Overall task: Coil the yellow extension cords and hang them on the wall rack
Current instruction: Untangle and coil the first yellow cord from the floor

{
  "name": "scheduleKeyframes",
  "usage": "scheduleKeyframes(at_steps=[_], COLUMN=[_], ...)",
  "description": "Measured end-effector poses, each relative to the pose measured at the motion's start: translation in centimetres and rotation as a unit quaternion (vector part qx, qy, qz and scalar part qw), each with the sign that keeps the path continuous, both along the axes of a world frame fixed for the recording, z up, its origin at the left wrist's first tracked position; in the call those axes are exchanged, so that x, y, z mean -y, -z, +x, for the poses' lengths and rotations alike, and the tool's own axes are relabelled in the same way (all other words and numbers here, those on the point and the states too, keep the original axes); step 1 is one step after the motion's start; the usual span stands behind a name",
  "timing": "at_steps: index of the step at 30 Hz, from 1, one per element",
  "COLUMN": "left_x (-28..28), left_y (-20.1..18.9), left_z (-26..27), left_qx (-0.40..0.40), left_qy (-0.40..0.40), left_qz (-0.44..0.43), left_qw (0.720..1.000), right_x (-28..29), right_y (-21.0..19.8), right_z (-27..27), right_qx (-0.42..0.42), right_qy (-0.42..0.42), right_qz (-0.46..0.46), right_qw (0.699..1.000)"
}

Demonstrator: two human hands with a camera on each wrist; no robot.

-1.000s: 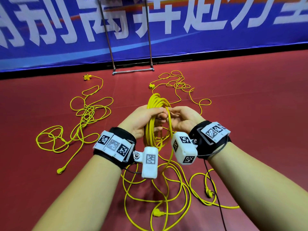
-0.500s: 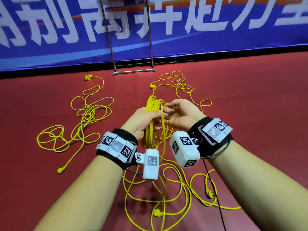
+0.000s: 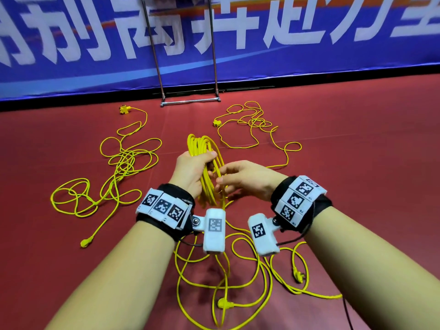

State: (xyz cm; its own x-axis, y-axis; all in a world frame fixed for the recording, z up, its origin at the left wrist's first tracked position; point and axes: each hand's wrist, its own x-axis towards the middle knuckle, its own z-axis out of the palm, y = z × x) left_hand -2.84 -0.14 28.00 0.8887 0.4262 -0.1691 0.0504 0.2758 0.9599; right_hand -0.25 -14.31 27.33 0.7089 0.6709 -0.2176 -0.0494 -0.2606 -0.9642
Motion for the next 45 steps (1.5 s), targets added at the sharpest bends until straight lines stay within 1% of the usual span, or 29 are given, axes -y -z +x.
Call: scheduleKeyframes(at_steps=[2, 5, 8, 11, 13, 17, 19, 24, 29, 33, 36, 39, 41, 45], left_x=[-0.4, -1.2, -2.0, -2.1, -2.1, -2.1, -2.0, -1.3, -0.6, 0.1, 0.4, 0.9, 1.4, 1.9], left_y=[-0.1, -0.3, -0.4, -0.4, -0.2, -0.2, -0.1, 0.0, 0.0, 0.1, 0.2, 0.4, 0.4, 0.3], left_z=[0.1, 0.2, 0.4, 0.3, 0.2, 0.2, 0.2, 0.0, -0.2, -0.2, -0.1, -0.3, -0.5, -0.7], left_qx=[-0.003, -0.015, -0.021, -0.017, -0.02, -0.011, -0.011, -0.019, -0.028, -0.016, -0.013, -0.008, 0.003, 0.029], left_qy=[-0.001, 0.027, 0.034, 0.042, 0.052, 0.062, 0.061, 0.089, 0.143, 0.172, 0.162, 0.133, 0.116, 0.102], left_qz=[-0.004, -0.029, -0.065, -0.063, -0.066, -0.126, -0.119, -0.078, -0.076, -0.074, -0.071, -0.057, -0.05, -0.072], left_qw=[1.0, 0.999, 0.997, 0.997, 0.996, 0.99, 0.991, 0.993, 0.986, 0.982, 0.984, 0.989, 0.992, 0.992], right_x=[-0.3, -0.1, 0.2, 0.3, 0.3, 0.4, 0.5, 0.3, -0.3, -0.7, -1.1, -1.5, -1.8, -2.1], right_y=[0.3, -0.1, -0.7, -0.7, -0.8, -1.1, -1.3, -1.7, -1.5, -1.4, -1.7, -2.2, -2.3, -2.2], right_z=[-0.4, -0.4, 0.2, 0.8, 1.2, 2.0, 2.1, 1.6, 0.9, 0.3, -0.2, -0.6, -0.9, -1.1], right_qx=[0.02, -0.002, 0.002, -0.001, -0.008, -0.023, -0.017, 0.017, 0.039, 0.058, 0.065, 0.044, 0.047, 0.048], right_qy=[-0.008, 0.01, 0.071, 0.136, 0.175, 0.244, 0.258, 0.259, 0.222, 0.206, 0.199, 0.177, 0.163, 0.168], right_qz=[0.006, 0.046, 0.072, 0.102, 0.128, 0.177, 0.194, 0.193, 0.169, 0.156, 0.127, 0.106, 0.095, 0.106], right_qw=[1.0, 0.999, 0.995, 0.985, 0.976, 0.953, 0.946, 0.946, 0.96, 0.964, 0.97, 0.978, 0.981, 0.979])
